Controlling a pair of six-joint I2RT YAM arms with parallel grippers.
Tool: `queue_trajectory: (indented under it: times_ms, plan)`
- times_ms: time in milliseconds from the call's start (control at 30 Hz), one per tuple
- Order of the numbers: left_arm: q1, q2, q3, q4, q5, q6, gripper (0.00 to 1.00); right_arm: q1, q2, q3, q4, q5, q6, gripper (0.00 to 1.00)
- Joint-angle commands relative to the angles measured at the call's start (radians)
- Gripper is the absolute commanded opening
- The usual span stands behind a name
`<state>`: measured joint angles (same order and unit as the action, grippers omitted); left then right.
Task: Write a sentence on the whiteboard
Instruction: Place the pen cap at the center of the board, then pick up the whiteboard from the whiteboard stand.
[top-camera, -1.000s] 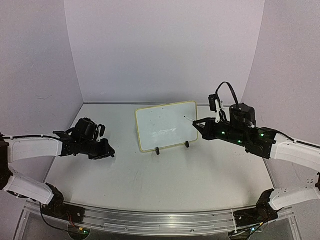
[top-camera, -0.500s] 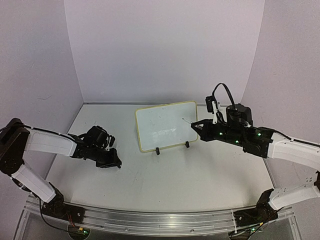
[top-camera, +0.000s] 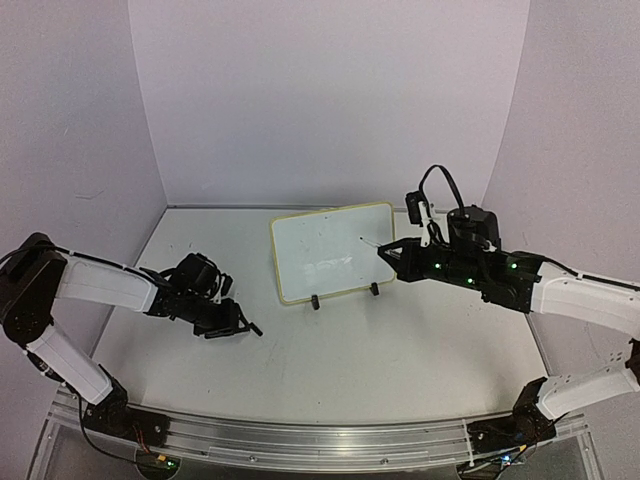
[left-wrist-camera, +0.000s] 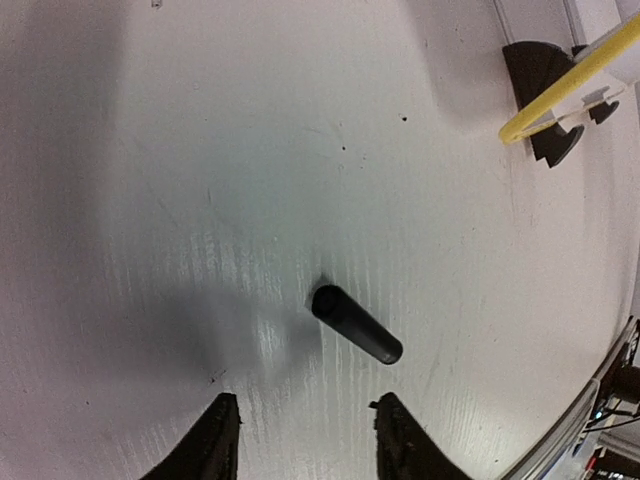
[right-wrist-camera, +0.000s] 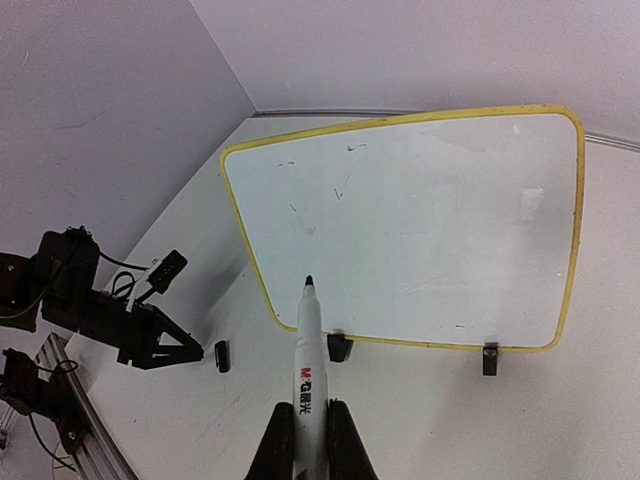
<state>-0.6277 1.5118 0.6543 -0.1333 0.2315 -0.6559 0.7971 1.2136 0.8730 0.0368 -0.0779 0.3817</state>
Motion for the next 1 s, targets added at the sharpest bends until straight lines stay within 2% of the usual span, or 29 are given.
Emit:
queue_trajectory:
  times_ms: [0, 167, 367, 467, 567, 667, 967]
  plan:
    - [-0.001, -0.061, 0.072, -0.060, -0.029, 0.029, 0.55, 0.000, -0.029, 0.027, 0.018, -0.022, -0.018, 0.00]
    - [0.018, -0.087, 0.197, -0.203, -0.020, 0.141, 0.68, 0.000, -0.028, 0.045, 0.018, -0.071, -0.028, 0.00]
    - [0.081, -0.034, 0.388, -0.281, 0.169, 0.360, 0.72, -0.003, -0.021, 0.065, 0.018, -0.096, -0.030, 0.00]
    - [0.133, 0.002, 0.458, -0.244, 0.294, 0.435, 0.73, -0.025, -0.009, 0.072, 0.017, -0.159, -0.027, 0.00]
    - [0.199, 0.036, 0.488, -0.143, 0.450, 0.439, 0.74, -0.061, 0.009, 0.077, 0.022, -0.244, -0.027, 0.00]
    - [0.204, 0.092, 0.558, -0.107, 0.514, 0.475, 0.73, -0.090, 0.020, 0.080, 0.035, -0.326, -0.026, 0.00]
    - [0.206, 0.235, 0.697, -0.137, 0.531, 0.605, 0.69, -0.119, 0.055, 0.094, 0.082, -0.459, -0.023, 0.00]
